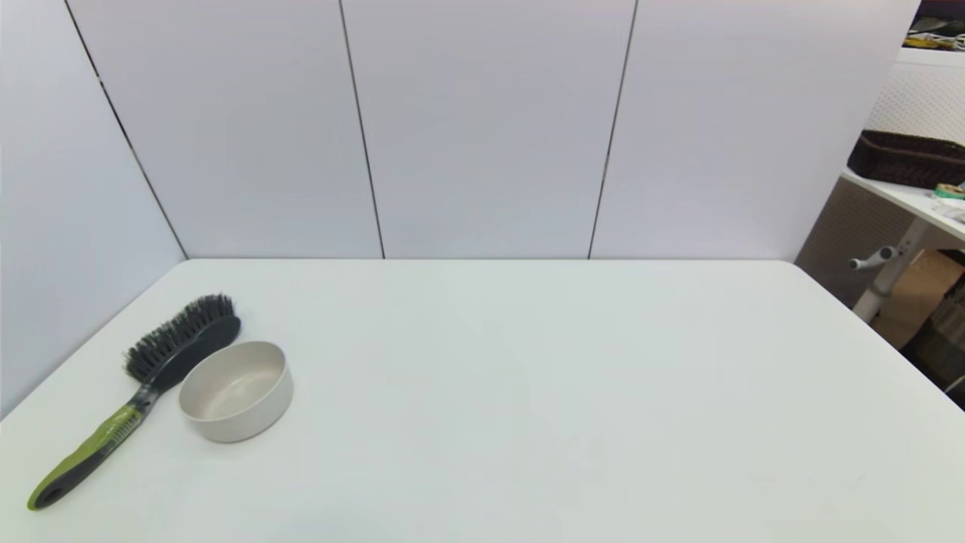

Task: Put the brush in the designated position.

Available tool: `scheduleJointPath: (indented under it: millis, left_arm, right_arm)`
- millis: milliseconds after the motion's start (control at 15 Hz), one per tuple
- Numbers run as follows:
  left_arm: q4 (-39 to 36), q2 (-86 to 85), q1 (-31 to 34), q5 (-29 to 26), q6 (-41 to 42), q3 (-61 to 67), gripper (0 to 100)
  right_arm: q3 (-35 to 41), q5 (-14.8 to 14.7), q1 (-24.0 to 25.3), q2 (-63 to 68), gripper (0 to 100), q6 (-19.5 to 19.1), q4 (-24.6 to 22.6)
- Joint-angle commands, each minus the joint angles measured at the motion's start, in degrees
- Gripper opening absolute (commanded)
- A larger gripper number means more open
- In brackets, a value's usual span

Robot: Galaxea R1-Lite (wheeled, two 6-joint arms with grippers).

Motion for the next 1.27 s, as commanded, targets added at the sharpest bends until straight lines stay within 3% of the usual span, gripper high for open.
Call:
scheduleJointPath:
  millis: [67, 1267]
  left_arm:
    - [0.0, -0.2, 0.0, 0.0, -0.1, 0.1, 100]
    - [0.0, -0.2, 0.0, 0.0, -0.1, 0.1, 100]
  right_arm:
    - [0.1, 0.0, 0.0, 0.1, 100, -0.1, 0.0]
    - [0.1, -0.4, 0.0, 0.1, 100, 0.4, -0.1]
